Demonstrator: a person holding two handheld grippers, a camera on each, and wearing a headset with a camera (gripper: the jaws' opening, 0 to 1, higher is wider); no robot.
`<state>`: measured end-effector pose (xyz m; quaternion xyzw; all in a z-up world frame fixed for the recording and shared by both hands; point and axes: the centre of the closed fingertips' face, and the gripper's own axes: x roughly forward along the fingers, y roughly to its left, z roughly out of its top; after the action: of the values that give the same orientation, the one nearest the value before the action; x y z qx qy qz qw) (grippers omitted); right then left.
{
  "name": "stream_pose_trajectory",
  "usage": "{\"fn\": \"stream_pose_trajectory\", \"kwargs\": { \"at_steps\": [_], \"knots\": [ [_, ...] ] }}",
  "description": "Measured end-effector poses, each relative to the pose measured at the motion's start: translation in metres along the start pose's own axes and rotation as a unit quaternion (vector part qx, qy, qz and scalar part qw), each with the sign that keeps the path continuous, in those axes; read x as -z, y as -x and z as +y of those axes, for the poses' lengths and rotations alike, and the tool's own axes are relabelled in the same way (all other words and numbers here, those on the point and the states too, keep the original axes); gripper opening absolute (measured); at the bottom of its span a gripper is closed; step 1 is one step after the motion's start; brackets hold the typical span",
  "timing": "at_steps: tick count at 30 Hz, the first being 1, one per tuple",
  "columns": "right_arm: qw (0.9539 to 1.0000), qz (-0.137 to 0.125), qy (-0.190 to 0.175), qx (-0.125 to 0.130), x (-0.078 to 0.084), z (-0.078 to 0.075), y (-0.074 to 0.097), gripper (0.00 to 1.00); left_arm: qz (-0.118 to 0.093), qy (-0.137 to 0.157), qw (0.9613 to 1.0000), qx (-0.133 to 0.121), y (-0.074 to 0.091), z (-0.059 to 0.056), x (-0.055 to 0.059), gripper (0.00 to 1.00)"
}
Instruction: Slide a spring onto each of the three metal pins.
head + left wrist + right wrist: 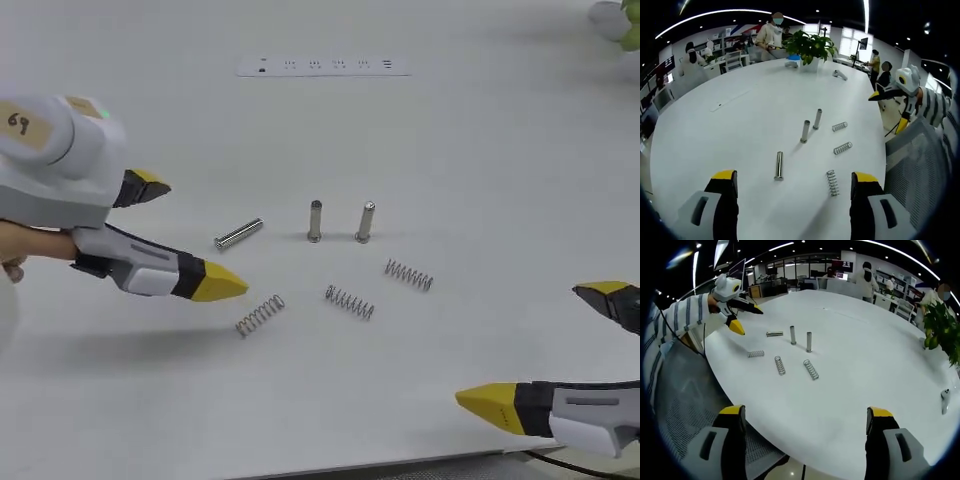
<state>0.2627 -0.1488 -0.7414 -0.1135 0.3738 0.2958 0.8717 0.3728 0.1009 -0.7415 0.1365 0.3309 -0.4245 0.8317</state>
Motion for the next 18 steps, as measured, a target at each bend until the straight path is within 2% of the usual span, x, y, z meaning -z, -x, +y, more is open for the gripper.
{"fn": "stream_pose_trajectory", "kwargs": {
  "at_steps": [3,7,13,18],
  "knots": [
    [1.0,-0.003,0.004,-0.005,-0.001,0.002,0.0,0.99,0.0,0.0,1.0,0.004,-0.001,0.001,-0.001,0.86],
    [0.9999,-0.003,0.01,-0.012,-0.003,0.006,-0.001,0.99,-0.001,0.005,1.0,0.004,-0.005,0.005,-0.002,0.89],
    [0.9998,0.001,0.013,-0.018,-0.004,0.009,-0.003,0.99,-0.009,0.02,0.9997,0.009,-0.013,0.011,-0.004,0.85],
    [0.9996,-0.003,0.012,-0.024,-0.006,0.011,-0.002,0.99,-0.008,0.022,0.9996,0.015,-0.018,0.011,-0.004,0.81]
  ]
}}
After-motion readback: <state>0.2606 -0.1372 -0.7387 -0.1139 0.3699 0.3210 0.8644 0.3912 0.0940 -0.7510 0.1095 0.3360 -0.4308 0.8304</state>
